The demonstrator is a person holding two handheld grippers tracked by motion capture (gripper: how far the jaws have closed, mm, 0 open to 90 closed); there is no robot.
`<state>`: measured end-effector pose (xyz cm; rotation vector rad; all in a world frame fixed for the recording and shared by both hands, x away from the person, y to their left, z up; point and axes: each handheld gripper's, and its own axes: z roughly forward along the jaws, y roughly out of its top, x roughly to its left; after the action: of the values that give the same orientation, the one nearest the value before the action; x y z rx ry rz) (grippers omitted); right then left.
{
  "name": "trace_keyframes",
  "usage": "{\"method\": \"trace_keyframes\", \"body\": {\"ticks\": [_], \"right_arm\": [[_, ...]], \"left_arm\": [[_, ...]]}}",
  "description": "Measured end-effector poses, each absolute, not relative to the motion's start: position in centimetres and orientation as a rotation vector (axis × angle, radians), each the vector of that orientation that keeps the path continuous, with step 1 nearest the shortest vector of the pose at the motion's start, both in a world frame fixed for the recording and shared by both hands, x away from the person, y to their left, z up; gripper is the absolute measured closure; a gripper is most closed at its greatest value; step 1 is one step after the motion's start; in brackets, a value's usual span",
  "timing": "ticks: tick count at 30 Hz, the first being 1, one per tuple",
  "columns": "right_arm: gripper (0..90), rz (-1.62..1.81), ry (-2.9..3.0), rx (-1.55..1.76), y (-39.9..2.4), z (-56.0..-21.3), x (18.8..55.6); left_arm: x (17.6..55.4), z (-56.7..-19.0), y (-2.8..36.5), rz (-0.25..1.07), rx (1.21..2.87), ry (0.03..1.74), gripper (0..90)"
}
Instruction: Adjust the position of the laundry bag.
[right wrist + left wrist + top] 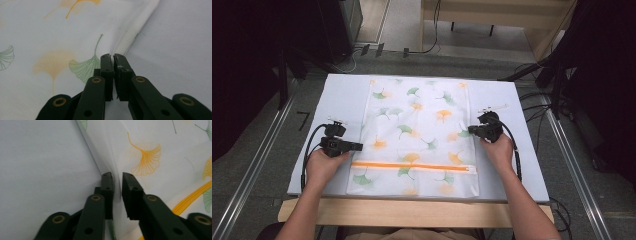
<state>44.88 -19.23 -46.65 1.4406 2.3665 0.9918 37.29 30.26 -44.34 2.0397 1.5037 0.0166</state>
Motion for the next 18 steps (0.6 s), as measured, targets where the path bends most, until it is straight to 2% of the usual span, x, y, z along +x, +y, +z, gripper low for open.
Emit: {"method": "trace_keyframes", "body": {"ticks": [2,6,11,18], "right_arm": [[77.1,1.002,2.361,1.435,-19.5,-46.5,44.8],[68.4,1.023,2.34,1.423,-19.9,-45.9,44.4],[63.1,1.046,2.327,1.412,-20.5,-45.2,43.5],[60.5,1.056,2.321,1.411,-21.4,-44.3,41.9]], "left_arm": [[37.2,-44.3,30.3,0.021,2.043,1.483,68.0],[37.0,-43.7,30.3,0.048,2.017,1.461,55.6],[36.4,-42.4,30.3,0.101,2.006,1.403,48.2],[35.9,-41.1,29.4,0.1,2.008,1.325,39.2]]}}
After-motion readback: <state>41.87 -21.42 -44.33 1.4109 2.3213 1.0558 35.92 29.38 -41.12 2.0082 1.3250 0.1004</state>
